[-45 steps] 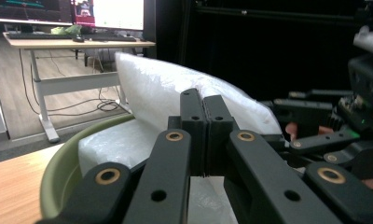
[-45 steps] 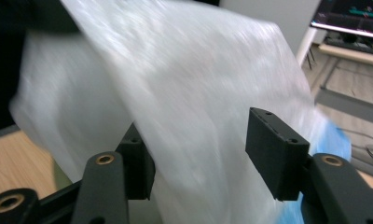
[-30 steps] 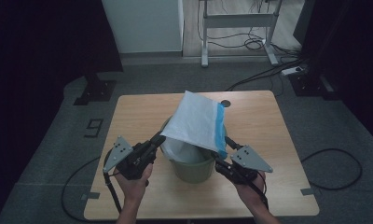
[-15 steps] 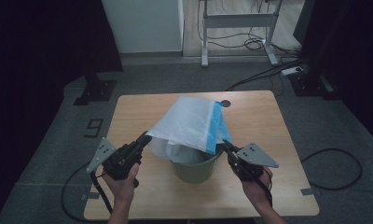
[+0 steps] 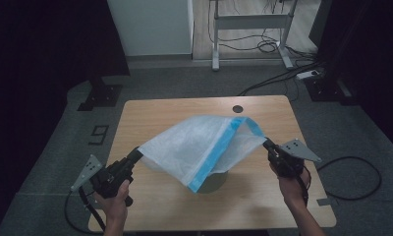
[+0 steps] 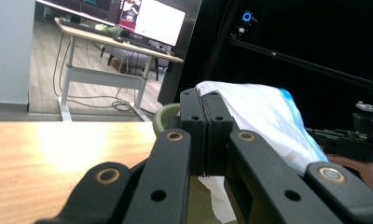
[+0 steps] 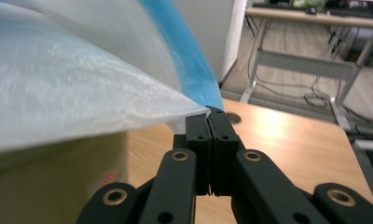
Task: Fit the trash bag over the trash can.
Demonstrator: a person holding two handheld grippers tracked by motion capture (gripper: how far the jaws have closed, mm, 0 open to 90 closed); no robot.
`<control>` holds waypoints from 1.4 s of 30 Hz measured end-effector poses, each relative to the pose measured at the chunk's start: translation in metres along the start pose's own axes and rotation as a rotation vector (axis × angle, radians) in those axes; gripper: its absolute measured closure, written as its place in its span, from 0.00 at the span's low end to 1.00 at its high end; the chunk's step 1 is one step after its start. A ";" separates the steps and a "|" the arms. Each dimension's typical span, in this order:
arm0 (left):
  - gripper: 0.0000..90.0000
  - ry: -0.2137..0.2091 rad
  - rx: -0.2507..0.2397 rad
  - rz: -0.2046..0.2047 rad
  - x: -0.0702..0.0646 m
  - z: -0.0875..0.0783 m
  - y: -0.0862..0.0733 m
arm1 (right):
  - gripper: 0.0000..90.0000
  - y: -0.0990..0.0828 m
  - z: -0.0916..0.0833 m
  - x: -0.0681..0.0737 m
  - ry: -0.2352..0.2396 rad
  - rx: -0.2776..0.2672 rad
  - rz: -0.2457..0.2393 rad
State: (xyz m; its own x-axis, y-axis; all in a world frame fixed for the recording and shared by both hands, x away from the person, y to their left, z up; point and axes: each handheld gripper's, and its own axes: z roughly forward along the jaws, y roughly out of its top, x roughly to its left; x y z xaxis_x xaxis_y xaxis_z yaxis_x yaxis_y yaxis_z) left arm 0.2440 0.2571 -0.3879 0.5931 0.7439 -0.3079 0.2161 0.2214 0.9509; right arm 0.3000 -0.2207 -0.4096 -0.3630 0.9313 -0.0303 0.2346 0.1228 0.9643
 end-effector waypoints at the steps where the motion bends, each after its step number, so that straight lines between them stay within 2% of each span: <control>1: 0.98 0.001 0.004 0.000 0.000 -0.001 -0.002 | 0.96 -0.003 0.001 -0.004 0.002 0.005 0.005; 3: 0.98 -0.002 0.008 -0.008 0.001 -0.001 -0.007 | 0.89 -0.007 0.003 -0.009 0.015 0.007 0.009; 6: 0.98 -0.001 0.015 -0.011 0.001 -0.002 -0.013 | 0.65 -0.012 -0.003 -0.009 0.017 -0.011 0.011; 8: 0.98 -0.003 0.021 -0.010 0.000 -0.002 -0.016 | 0.52 -0.016 -0.015 -0.003 -0.005 -0.025 0.000; 12: 0.98 -0.007 0.037 0.002 -0.004 0.000 -0.021 | 0.41 -0.023 -0.039 0.017 0.032 -0.078 -0.009; 16: 0.97 -0.010 0.049 0.010 -0.008 0.001 -0.025 | 0.40 -0.016 -0.054 0.037 0.139 -0.140 0.014; 20: 0.97 -0.018 0.063 0.021 -0.012 -0.002 -0.031 | 0.38 0.001 -0.055 0.058 0.203 -0.181 0.012; 25: 0.96 -0.029 0.094 0.034 -0.015 -0.004 -0.037 | 0.37 0.018 -0.040 0.088 0.289 -0.179 0.013; 29: 0.91 -0.043 0.099 0.030 -0.018 -0.010 -0.039 | 0.37 0.017 -0.030 0.114 0.348 -0.148 -0.015; 31: 0.85 -0.044 0.076 0.031 -0.018 -0.016 -0.036 | 0.37 0.012 -0.028 0.125 0.358 -0.129 -0.044; 33: 0.74 -0.047 0.052 0.021 -0.019 -0.022 -0.029 | 0.37 0.006 -0.027 0.131 0.345 -0.115 -0.072; 36: 0.62 -0.042 0.024 0.018 -0.023 -0.031 -0.016 | 0.38 0.000 -0.028 0.130 0.343 -0.106 -0.074; 42: 0.53 0.001 -0.019 0.041 -0.040 -0.030 0.012 | 0.39 -0.004 -0.029 0.124 0.336 -0.092 -0.064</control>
State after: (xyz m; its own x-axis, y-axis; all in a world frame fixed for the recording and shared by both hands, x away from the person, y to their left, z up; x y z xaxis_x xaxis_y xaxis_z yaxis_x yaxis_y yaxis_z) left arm 0.1994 0.2488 -0.3635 0.6003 0.7534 -0.2684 0.1767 0.2024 0.9632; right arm 0.2282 -0.1152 -0.4093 -0.6543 0.7560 -0.0179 0.1252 0.1317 0.9834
